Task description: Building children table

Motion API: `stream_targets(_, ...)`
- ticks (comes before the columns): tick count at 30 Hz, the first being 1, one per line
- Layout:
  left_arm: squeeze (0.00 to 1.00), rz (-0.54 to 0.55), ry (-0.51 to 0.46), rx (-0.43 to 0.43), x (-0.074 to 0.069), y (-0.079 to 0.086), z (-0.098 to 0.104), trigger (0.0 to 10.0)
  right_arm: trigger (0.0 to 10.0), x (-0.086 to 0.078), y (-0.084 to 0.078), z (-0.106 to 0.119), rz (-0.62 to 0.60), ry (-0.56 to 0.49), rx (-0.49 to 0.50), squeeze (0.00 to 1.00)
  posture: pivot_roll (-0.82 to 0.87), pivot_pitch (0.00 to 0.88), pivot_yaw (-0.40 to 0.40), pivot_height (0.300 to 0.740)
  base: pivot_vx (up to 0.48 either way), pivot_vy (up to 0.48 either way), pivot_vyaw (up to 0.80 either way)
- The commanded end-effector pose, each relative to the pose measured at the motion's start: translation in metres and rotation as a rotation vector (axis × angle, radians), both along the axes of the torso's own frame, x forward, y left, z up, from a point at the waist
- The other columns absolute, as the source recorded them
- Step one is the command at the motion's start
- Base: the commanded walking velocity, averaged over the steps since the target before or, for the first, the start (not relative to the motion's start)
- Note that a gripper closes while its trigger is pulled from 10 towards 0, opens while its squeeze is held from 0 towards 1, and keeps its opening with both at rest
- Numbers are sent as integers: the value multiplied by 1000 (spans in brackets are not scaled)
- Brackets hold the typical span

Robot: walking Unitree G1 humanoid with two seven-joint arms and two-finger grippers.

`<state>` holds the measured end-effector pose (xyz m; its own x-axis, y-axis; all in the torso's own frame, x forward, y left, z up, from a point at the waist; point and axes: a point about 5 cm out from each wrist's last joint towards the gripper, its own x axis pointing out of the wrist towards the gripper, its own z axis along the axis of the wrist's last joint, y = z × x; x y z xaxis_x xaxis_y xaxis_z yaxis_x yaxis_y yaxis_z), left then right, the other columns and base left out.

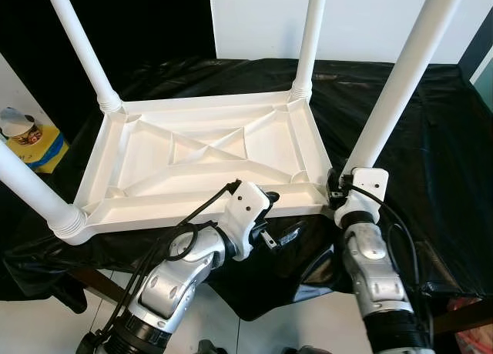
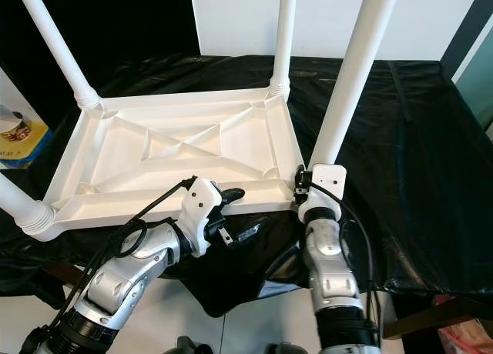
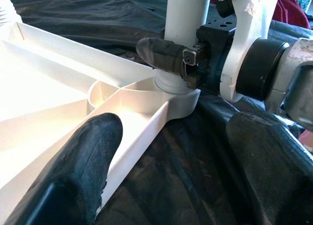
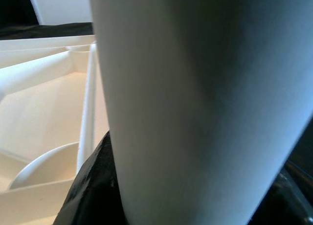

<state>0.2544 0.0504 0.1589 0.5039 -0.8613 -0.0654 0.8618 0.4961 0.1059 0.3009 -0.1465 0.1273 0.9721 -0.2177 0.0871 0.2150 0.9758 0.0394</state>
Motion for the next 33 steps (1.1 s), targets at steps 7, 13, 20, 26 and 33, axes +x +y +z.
stream_targets(7, 0, -40, 18, 8, -6, -3, -3, 10000, 10000, -9, -7, -24, -19, 102, 8, 0, -90, 100, 19, 740, 0, 0, 0)
stream_targets(13, 0, -37, 12, 7, -4, -2, -2, 10000, 10000, -8, -2, -14, 37, 33, -13, 0, -89, 93, 15, 740, 0, 0, 0)
stream_targets(20, 0, -34, 8, 3, -5, -4, -2, 10000, 10000, -11, -4, -3, 74, -42, -24, 1000, -89, 90, 7, 740, 0, 0, 0)
stream_targets(26, 0, -29, 5, -2, -5, -4, -2, 10000, 10000, -21, -10, 4, 134, -99, -42, 1000, -93, 90, 5, 740, 0, 0, 0)
stream_targets(33, 0, -26, 1, -5, -5, -3, -2, 10000, 10000, -47, -12, 3, 255, -105, -66, 0, -102, 94, 5, 740, 0, 0, 0)
